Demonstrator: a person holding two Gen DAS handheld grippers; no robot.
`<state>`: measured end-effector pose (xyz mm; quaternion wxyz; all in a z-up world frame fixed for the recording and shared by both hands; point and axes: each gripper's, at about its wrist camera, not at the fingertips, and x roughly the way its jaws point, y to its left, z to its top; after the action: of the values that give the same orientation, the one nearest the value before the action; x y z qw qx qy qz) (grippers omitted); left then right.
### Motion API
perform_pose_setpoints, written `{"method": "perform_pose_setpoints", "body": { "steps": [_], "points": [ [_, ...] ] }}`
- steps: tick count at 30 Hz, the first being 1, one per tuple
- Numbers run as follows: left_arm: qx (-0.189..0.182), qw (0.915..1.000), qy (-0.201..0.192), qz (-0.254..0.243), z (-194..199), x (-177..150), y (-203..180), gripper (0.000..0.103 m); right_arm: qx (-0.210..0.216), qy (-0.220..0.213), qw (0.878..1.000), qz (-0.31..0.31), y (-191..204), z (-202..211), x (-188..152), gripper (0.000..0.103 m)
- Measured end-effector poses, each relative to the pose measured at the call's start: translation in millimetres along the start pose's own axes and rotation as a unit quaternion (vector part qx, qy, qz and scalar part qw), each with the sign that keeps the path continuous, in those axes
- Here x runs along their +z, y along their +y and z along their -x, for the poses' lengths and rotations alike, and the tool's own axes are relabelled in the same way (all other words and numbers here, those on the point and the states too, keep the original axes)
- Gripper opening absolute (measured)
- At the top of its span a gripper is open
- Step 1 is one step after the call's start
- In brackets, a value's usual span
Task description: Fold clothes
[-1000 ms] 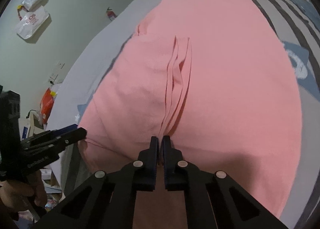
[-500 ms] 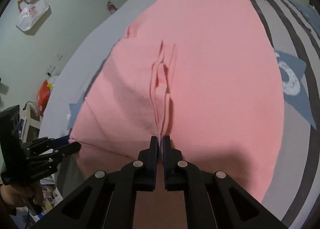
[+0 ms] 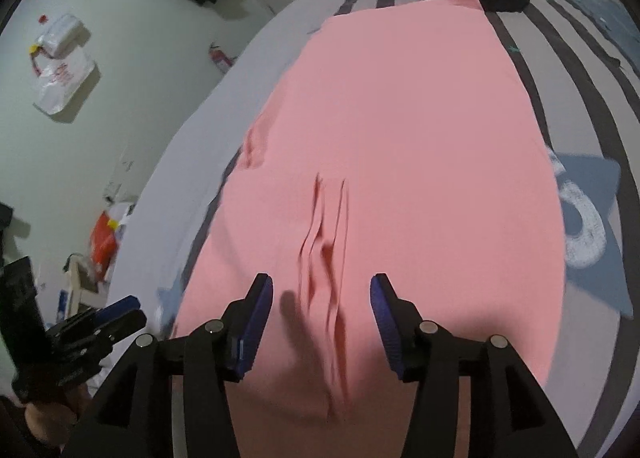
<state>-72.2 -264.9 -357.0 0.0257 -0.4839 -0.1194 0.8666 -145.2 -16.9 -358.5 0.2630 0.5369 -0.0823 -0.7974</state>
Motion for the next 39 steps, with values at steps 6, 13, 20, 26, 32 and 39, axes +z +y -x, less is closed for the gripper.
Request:
{"method": "perform_pose_setpoints", "body": {
  "steps": [6,13,20,26,32,39],
  "points": [
    [0.0,1.0,-0.006,-0.008,-21.1,17.4,-7.1,0.03,-0.002,0.003,1.0,-0.008,4.9,-36.9,21.9,0.047],
    [0.006,1.0,-0.001,-0.006,-39.0,27.9,-1.8,0.03,-0.012,0.005,1.0,-0.002,13.3,-57.9,35.4,0.021],
    [0.009,0.9999,0.005,-0.012,-49.2,30.1,-1.3,0.03,-0.027,-0.024,0.999,0.005,17.9,-60.9,45.4,0.003],
    [0.024,0.9991,0.027,-0.024,-58.4,22.4,0.3,0.03,-0.054,-0.033,0.998,0.032,25.7,-68.0,52.9,0.002],
    [0.02,0.9995,0.006,-0.022,-49.8,33.3,-0.8,0.03,-0.064,-0.037,0.996,0.049,27.3,-74.5,49.1,0.002],
    [0.008,0.9976,-0.032,-0.06,-60.1,74.8,-18.4,0.03,-0.057,-0.069,0.996,0.029,16.2,-57.9,49.4,0.006]
  ]
}}
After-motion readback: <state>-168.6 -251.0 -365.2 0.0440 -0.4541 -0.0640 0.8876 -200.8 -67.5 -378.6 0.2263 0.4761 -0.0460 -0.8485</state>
